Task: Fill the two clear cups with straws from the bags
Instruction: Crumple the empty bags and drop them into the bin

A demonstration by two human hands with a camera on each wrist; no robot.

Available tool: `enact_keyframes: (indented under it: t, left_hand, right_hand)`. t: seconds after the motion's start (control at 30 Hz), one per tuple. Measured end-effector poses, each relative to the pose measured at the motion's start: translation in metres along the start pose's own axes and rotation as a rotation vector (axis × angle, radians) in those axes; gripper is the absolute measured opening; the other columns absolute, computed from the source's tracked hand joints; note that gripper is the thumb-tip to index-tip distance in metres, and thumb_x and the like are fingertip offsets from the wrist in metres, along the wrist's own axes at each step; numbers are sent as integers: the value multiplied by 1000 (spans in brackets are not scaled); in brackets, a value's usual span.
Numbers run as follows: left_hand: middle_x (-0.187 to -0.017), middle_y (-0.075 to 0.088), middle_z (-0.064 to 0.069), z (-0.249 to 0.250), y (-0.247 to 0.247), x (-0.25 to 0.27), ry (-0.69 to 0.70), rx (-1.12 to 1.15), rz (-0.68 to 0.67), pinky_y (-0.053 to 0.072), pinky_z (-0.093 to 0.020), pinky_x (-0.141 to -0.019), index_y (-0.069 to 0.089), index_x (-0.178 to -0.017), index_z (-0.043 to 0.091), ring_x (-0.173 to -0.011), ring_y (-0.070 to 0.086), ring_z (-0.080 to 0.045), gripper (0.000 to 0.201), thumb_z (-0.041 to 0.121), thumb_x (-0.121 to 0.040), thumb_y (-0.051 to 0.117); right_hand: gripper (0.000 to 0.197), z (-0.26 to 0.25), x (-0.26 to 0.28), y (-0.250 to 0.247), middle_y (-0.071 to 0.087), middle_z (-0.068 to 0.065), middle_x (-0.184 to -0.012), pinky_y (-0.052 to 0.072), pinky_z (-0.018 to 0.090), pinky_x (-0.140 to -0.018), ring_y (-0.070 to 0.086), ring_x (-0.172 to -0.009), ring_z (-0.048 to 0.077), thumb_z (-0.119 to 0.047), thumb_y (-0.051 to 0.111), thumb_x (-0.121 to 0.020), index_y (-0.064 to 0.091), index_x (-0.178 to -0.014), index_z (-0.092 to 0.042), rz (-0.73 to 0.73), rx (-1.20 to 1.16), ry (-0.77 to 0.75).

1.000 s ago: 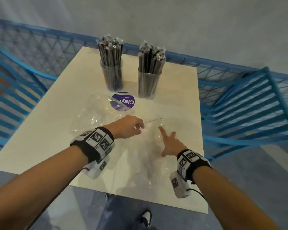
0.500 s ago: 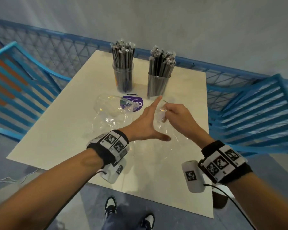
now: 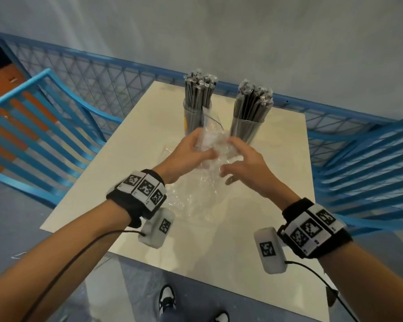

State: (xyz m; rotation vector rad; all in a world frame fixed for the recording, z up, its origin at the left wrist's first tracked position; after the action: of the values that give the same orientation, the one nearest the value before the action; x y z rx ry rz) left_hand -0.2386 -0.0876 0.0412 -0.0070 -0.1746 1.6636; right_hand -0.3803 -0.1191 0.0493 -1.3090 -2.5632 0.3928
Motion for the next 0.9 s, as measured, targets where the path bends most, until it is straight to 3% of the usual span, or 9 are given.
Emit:
enact_keyframes:
  t: [0.07,0.13,0.3,0.4,0.5,0.6,0.7,0.8,0.9]
  left_hand:
    - [-126,58,3,-17,-13,2,-163,-136,-186,52,-36,-87,45,-131,33,-110,58,-13,60,40,-78,73]
    - [-136,48,5,-40,-33,1,-329,-182,-245,41,-44,-98,36,-138,39,-122,47,-17,74,57,-74,69]
    - [-141,29,-17,-89,-106,-20,-382,-450,353,39,-46,-104,28,-144,16,-127,41,-36,77,40,-83,68]
    - [-148,21,-24,-121,-116,-16,-601,-476,445,30,-50,-110,5,-149,10,-134,29,-43,99,39,-80,71]
    - [-150,19,-27,-146,-115,-14,-733,-393,424,27,-53,-111,-11,-149,12,-137,25,-44,120,45,-73,75]
    - [-149,27,-26,-157,-116,-19,-746,-367,403,30,-57,-108,-4,-149,17,-134,29,-46,120,64,-67,69]
    - [-154,14,-23,-151,-111,-19,-718,-264,413,26,-57,-109,2,-150,22,-137,22,-46,111,74,-69,57]
    - [-160,2,-9,-149,-103,-19,-746,-82,346,19,-61,-108,-1,-150,34,-141,17,-44,116,89,-61,47]
    - [-159,-1,13,-143,-80,-20,-718,128,83,16,-78,-96,-6,-142,54,-134,33,-47,113,98,-48,39]
  right_hand:
    - [35,3,-8,4,62,0,-85,59,29,-55,65,-58,22,11,57,-79,65,-102,-14,63,91,52]
    - [31,11,-14,9,64,3,-83,59,24,-57,63,-55,19,10,52,-80,68,-98,-9,79,181,106]
    - [21,29,-24,11,68,14,-92,60,39,-74,61,-62,23,5,51,-79,67,-91,-3,203,191,195]
    - [17,34,-27,19,66,8,-86,51,33,-76,61,-80,25,-4,58,-78,69,-90,-4,215,304,200]
    - [18,40,-29,33,69,10,-96,46,30,-72,62,-90,25,-11,62,-80,67,-96,-8,191,337,219]
    - [33,46,-34,49,64,4,-120,38,23,-80,58,-105,19,-15,62,-85,64,-118,-16,141,337,205]
    - [44,53,-40,69,53,-1,-138,30,17,-92,48,-125,15,-16,60,-90,55,-133,-21,32,355,188]
    - [50,70,-43,88,39,1,-150,29,27,-107,39,-136,23,-24,55,-94,41,-143,-28,-79,353,263]
    - [52,79,-44,105,34,2,-153,26,35,-113,32,-140,24,-33,49,-97,32,-146,-36,-171,338,315]
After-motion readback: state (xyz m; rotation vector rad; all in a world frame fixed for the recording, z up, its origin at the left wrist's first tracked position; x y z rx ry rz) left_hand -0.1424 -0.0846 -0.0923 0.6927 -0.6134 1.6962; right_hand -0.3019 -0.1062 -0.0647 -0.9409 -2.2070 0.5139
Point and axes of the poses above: each hand's wrist, its own x-axis away from the middle knuckle, its own y-axis out of the palm, z = x × y, the point moved 6 cm from there along -x, towards the middle knuckle
